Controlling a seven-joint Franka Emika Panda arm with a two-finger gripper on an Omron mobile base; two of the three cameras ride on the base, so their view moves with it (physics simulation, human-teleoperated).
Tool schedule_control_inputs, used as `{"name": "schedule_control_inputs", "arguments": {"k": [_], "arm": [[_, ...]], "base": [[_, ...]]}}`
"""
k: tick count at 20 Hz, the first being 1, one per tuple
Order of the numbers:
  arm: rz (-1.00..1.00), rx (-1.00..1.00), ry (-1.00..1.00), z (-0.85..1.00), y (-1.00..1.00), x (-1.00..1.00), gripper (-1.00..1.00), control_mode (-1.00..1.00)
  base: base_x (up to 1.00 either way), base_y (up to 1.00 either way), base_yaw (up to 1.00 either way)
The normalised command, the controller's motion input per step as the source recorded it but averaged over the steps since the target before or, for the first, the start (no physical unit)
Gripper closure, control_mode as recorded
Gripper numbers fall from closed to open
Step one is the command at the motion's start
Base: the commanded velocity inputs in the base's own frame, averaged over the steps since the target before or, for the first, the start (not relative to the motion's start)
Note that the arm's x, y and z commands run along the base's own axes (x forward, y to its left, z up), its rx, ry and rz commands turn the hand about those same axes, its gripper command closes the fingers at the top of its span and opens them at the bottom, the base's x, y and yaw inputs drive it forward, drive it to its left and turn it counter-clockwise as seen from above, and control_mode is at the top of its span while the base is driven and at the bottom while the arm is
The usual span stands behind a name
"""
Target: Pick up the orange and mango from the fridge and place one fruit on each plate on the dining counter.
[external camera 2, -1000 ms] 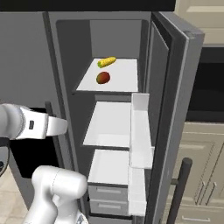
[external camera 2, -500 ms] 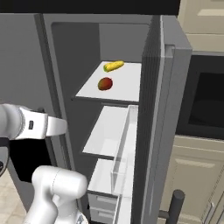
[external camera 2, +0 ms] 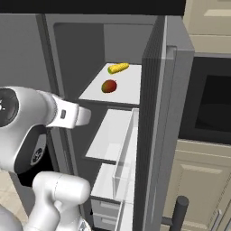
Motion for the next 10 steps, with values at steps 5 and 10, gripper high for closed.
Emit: {"name": "schedule_control_inputs", "arguments": {"k": [5,10], "arm": [[-0.11,0.08,0.12,0.31,-0.07,0.73,-1.00,-1.00],[-0.05,0.01,0.03,-0.02,-0.10,0.66,-1.00,-1.00]], "base": [[0.00,0.00,0.00],[0.00,0.00,0.00]]}}
